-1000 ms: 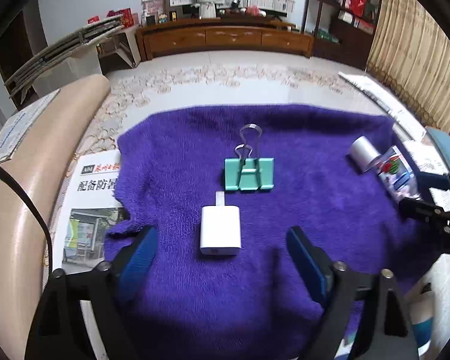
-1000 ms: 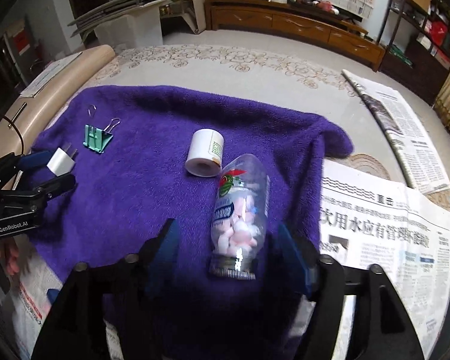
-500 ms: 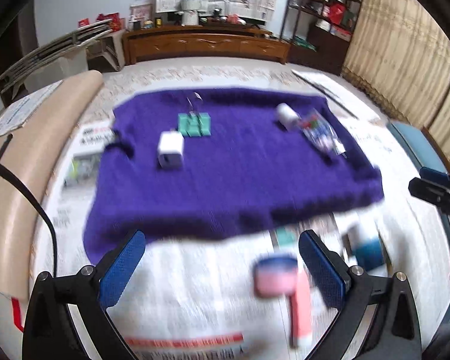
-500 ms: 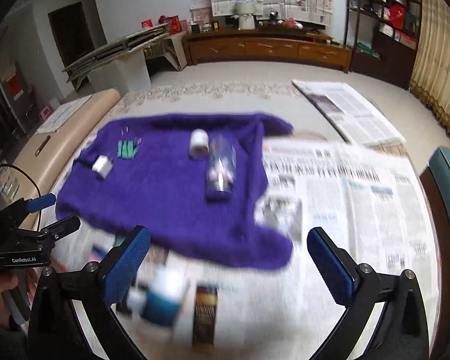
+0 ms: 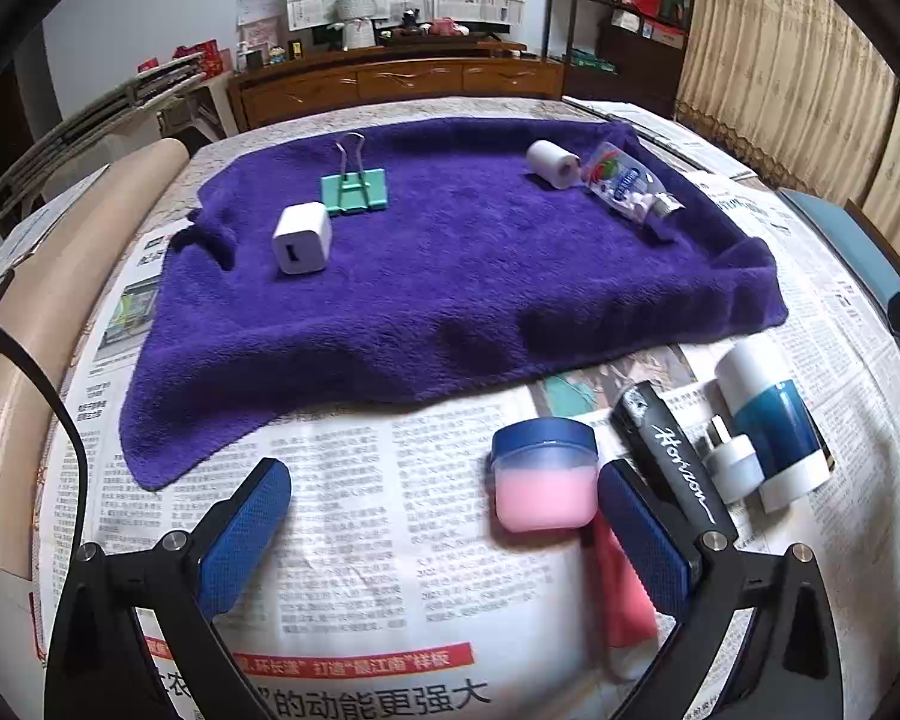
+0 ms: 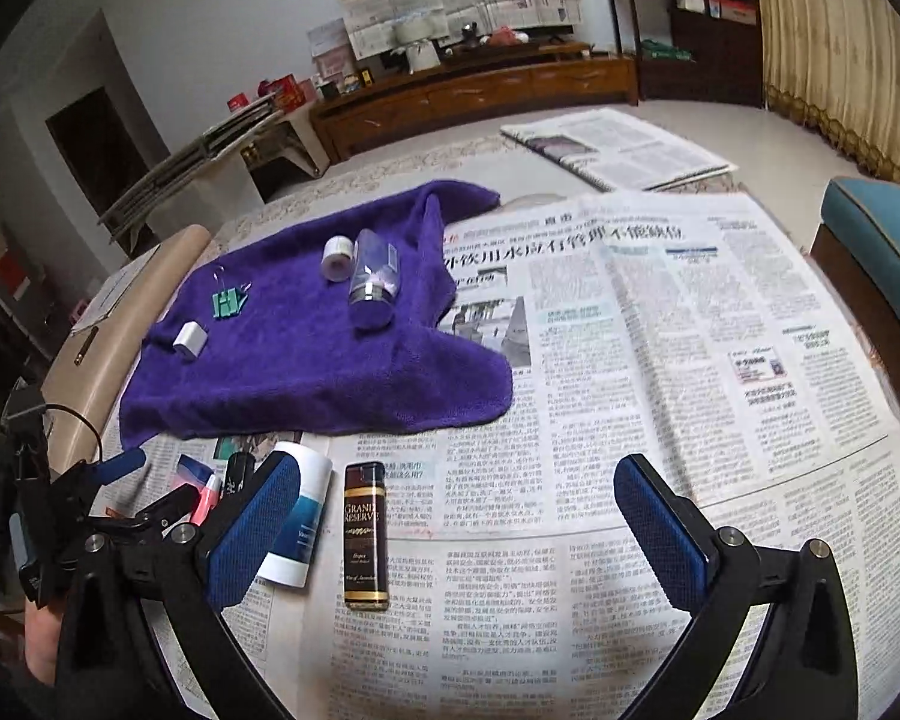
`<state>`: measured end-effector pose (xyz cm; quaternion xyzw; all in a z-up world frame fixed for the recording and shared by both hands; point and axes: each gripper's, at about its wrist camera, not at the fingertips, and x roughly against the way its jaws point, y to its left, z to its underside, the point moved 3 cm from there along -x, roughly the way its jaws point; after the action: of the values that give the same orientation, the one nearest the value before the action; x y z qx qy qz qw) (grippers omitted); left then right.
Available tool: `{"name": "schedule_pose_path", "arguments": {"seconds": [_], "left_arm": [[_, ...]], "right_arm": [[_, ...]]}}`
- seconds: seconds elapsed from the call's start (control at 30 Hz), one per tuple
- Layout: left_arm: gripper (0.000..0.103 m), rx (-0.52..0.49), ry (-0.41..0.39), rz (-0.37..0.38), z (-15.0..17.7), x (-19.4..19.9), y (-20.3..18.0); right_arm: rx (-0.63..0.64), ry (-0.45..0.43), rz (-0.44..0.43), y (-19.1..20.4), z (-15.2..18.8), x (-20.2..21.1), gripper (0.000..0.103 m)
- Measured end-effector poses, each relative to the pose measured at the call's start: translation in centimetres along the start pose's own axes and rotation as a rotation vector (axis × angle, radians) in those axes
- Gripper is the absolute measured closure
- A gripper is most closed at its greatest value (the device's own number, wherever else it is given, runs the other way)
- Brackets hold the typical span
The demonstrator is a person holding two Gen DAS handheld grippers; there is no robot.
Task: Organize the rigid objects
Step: 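Place the charger plug on the towel with the left tool while the right tool places the pill bottle, then grasp the pink-and-blue jar with the left tool while the right tool grasps the gold bottle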
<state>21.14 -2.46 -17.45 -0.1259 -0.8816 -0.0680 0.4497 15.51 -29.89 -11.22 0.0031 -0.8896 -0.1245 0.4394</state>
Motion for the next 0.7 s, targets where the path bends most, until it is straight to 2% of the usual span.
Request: {"name": "schedule_pose_path", "arguments": {"seconds": [0.1, 0.33, 0.4, 0.53, 0.6, 0.67, 0.7], "left_arm": [[0.0, -0.001, 0.018, -0.028, 0.2, -0.7, 0.6], [0.0, 0.013, 0.01, -0.012, 0.4, -1.3, 0.3], [0.004, 0.007, 0.005, -0.009, 0.4, -1.3, 0.1], [0.021, -0.007, -0.011, 0.009, 0.4, -1.0, -0.3], [0.034, -0.013, -0.021, 0.017, 0.4, -0.8, -0.4], [0.061, -0.023, -0.036, 0.014, 0.4, -0.5, -0.7], [0.065, -0.024, -0.04, 0.017, 0.4, -0.3, -0.8]], "right_arm": [[-0.003, 0.008, -0.003, -0.3, 0.2, -0.1, 0.0], [0.011, 0.025, -0.006, -0.3, 0.9, -0.4, 0.0], [0.025, 0.035, 0.013, -0.3, 1.2, -0.7, 0.0], [0.024, 0.072, 0.029, -0.8, 1.9, -1.5, 0.0], [0.028, 0.075, 0.025, -0.8, 2.0, -1.5, 0.0], [0.041, 0.073, 0.025, -0.6, 2.1, -1.4, 0.0], [0.048, 0.071, 0.019, -0.5, 2.2, -1.4, 0.0]]}}
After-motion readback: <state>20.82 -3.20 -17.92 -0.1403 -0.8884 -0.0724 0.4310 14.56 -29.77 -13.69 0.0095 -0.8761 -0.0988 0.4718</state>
